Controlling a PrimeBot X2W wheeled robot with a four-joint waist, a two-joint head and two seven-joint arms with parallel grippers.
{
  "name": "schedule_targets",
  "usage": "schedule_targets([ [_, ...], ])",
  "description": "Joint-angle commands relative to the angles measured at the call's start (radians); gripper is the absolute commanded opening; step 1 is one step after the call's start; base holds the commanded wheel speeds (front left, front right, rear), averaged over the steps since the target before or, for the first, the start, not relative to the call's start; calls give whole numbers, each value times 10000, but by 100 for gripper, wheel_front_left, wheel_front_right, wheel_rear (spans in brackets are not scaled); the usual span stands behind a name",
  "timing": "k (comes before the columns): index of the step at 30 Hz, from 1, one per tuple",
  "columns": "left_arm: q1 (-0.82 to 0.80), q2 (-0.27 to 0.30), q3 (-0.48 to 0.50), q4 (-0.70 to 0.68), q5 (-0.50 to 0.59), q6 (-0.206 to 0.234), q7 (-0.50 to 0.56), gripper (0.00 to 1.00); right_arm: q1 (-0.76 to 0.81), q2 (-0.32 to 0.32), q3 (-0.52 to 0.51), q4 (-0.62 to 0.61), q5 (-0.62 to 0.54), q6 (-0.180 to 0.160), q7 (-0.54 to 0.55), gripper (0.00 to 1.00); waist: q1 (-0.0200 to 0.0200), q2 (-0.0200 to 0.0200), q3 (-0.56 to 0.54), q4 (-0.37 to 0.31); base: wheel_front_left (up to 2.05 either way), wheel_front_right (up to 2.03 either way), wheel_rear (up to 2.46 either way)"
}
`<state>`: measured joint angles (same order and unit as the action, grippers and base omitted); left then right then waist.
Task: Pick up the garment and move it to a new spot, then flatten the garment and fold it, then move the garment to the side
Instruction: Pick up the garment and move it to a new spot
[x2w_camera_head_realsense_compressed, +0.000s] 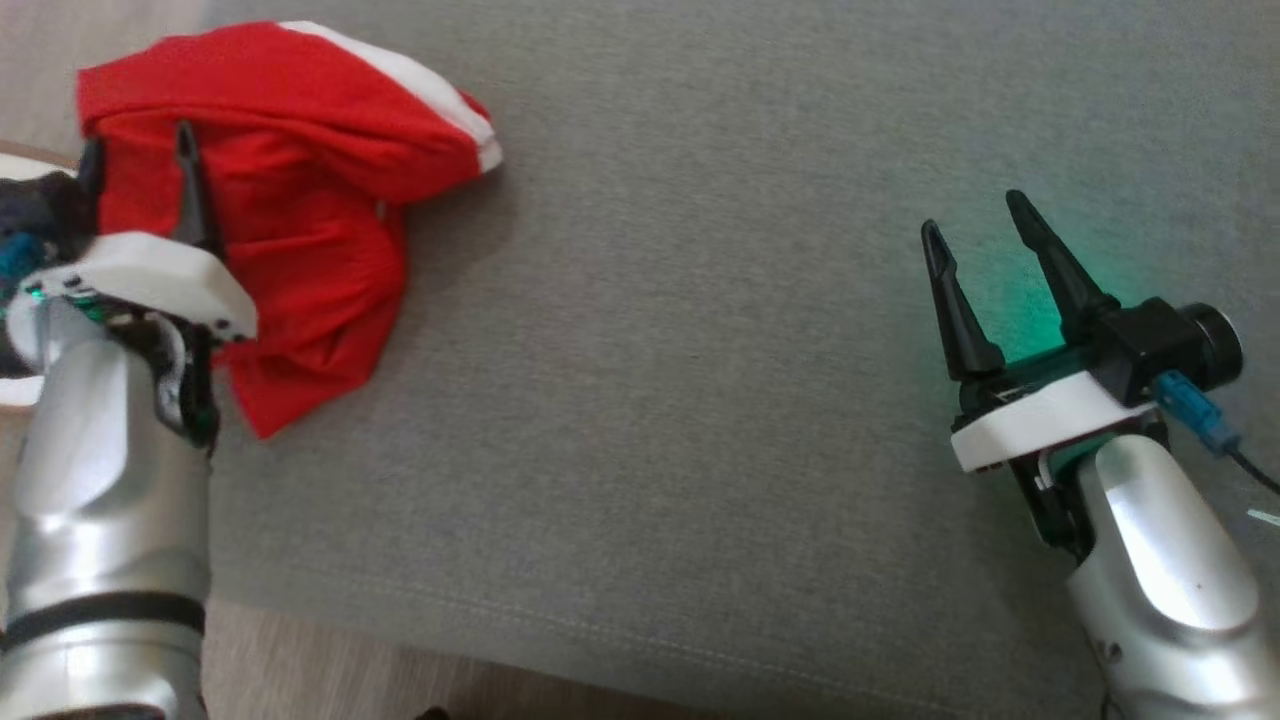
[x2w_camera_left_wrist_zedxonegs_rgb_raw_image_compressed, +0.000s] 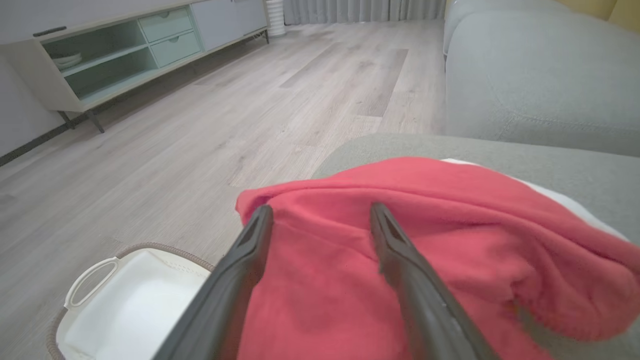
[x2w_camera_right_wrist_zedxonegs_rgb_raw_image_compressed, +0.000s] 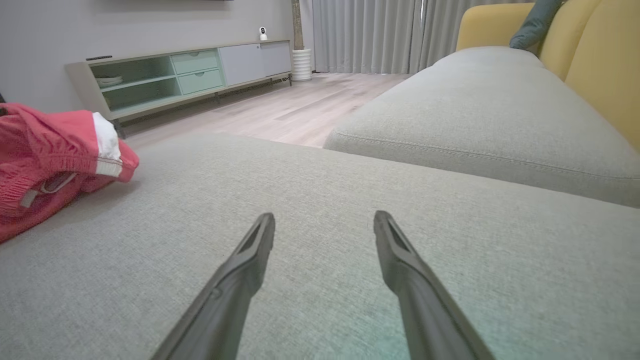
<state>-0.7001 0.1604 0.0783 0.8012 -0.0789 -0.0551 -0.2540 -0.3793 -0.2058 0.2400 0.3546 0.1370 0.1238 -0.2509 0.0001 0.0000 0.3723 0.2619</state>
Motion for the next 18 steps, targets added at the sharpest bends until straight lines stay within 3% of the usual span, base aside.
schedule_targets([
  [1,-455,581,303,121,87,148,-52,100,-162,-80,205,-285,101,69,-109,100,-1,0,251,-336,0,0,0],
  [4,-845,771,420,1004,2,330,272,100,-171,-64,241,-202,190,69,-109,100,-1,0,309,-567,0,0,0],
  [5,-934,828,426,1277,-5,370,399,59,-167,-54,241,-171,219,69,-109,100,-1,0,319,-634,0,0,0],
  [6,-1011,855,417,1488,-17,373,446,0,-162,-43,226,-141,249,69,-109,100,-1,0,316,-692,0,0,0],
  [13,-1419,1070,321,2558,-113,194,449,0,-145,80,150,-15,379,69,-109,100,-1,0,136,-959,0,0,0],
  [18,-1822,1077,172,2475,-82,117,159,0,-105,229,77,17,427,69,-109,100,-1,0,-129,-1071,0,0,0],
])
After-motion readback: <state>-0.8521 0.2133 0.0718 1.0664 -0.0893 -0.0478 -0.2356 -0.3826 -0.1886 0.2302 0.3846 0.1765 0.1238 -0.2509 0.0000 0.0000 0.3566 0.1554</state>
